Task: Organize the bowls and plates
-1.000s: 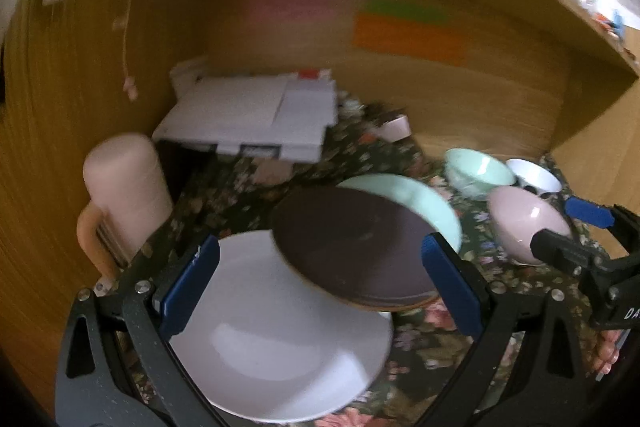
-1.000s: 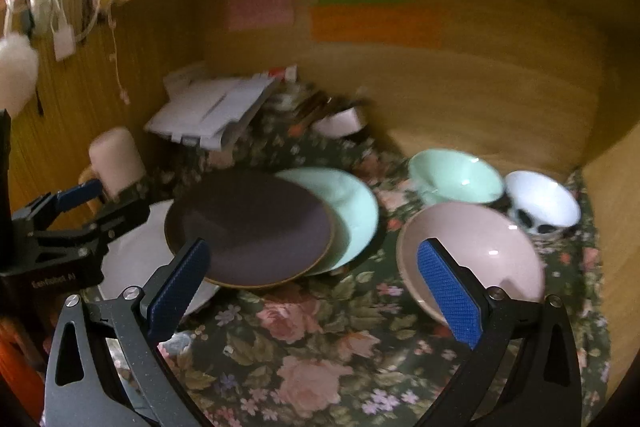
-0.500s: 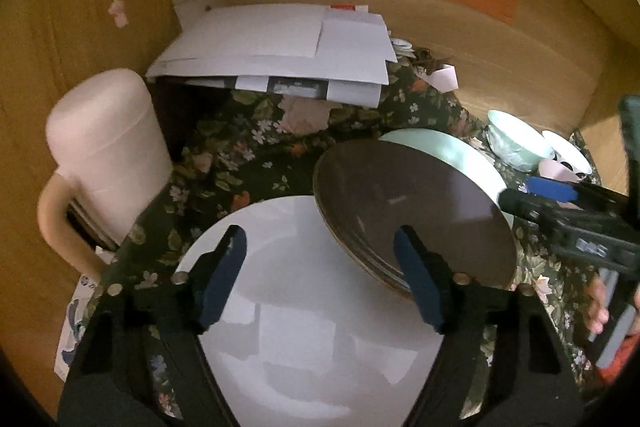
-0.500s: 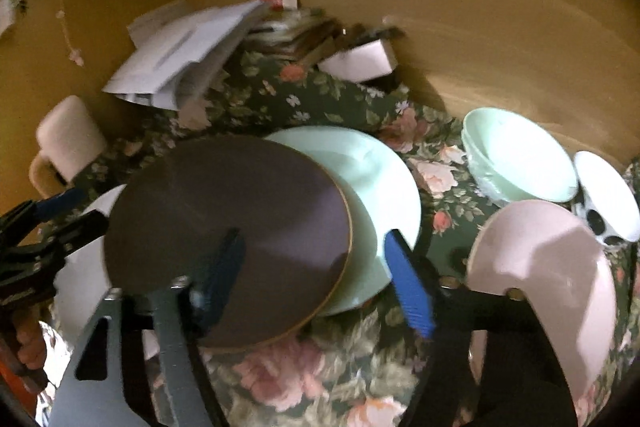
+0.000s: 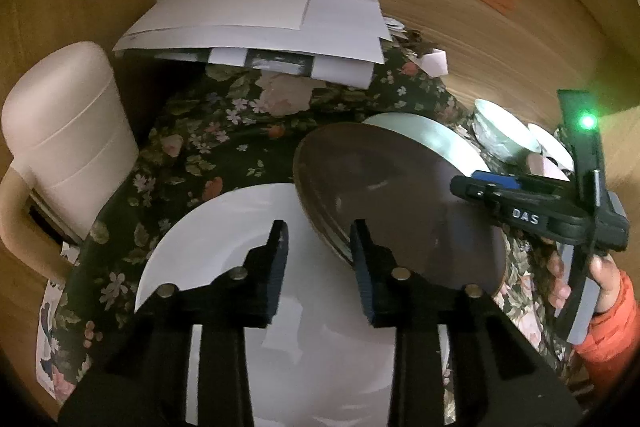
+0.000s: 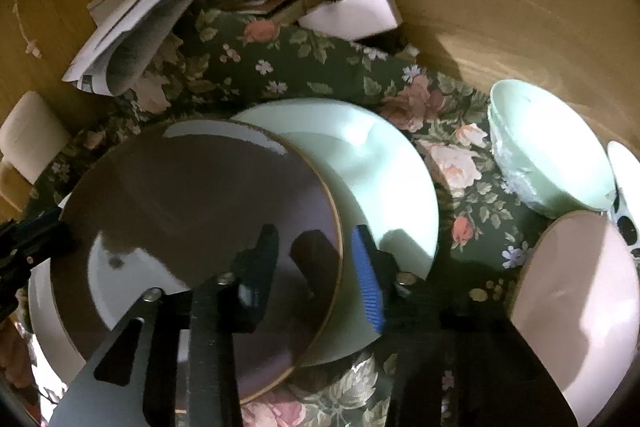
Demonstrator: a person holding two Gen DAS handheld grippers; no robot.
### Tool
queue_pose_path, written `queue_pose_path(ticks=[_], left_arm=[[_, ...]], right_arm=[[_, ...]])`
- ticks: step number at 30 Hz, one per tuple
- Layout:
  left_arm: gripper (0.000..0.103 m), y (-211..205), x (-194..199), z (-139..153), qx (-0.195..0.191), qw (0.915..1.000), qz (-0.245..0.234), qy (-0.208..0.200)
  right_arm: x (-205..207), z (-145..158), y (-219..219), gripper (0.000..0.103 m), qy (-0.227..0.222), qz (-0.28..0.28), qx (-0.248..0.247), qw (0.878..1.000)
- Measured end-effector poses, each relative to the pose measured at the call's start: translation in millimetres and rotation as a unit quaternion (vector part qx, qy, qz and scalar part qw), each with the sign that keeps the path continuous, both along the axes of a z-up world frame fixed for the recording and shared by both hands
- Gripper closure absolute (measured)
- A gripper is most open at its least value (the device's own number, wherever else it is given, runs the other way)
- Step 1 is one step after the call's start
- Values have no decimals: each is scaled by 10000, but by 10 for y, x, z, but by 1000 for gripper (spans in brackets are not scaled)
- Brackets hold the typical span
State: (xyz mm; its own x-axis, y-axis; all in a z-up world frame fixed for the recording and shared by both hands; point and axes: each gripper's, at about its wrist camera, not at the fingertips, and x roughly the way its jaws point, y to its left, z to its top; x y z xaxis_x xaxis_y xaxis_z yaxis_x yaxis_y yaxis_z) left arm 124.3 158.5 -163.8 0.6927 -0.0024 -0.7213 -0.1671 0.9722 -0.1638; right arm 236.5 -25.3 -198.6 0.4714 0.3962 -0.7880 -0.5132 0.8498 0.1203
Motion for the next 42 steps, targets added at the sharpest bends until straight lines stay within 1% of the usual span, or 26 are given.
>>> queue_pose_path(ticks=[2, 7, 13, 16, 19, 24, 26, 31, 35, 38, 42], left_arm=[[76, -20, 7, 5, 25, 10000, -54, -2], [78, -37, -13, 16, 28, 9999, -108, -33], [79, -27, -60, 29, 71, 9999, -59, -41], [78, 23, -86, -3, 34, 10000, 8, 29], [78, 84, -88, -67, -94, 9998, 53, 154], [78, 174, -105, -118, -232, 9994, 165, 197], [78, 185, -103, -115, -284, 9994, 128, 160], [78, 178, -54, -120, -269, 9994, 142, 154], [77, 198, -18, -131, -283, 9993, 172, 147], [77, 201, 9, -142, -270, 9993, 200, 155], [76, 190, 35, -147, -241, 9992, 251, 213]], right_arm=[[24, -31, -3, 76, 74, 8, 18, 10000], [64, -86, -51, 79, 179, 9, 181, 9997], [22, -78, -111, 79, 206, 47, 280, 9994], [-80, -1, -106, 79, 169, 134, 352, 9991], [-174, 72, -72, 79, 110, 256, 417, 9987], [-221, 106, 27, 79, -67, 362, 340, 9987], [-210, 82, 38, 76, -6, 391, 346, 9986], [-170, 23, 75, 76, 188, 434, 376, 9982], [-77, -36, 73, 72, 501, 535, 664, 9951], [-21, -71, 53, 71, 707, 557, 870, 9921], [-81, -45, 60, 72, 551, 562, 818, 9935]])
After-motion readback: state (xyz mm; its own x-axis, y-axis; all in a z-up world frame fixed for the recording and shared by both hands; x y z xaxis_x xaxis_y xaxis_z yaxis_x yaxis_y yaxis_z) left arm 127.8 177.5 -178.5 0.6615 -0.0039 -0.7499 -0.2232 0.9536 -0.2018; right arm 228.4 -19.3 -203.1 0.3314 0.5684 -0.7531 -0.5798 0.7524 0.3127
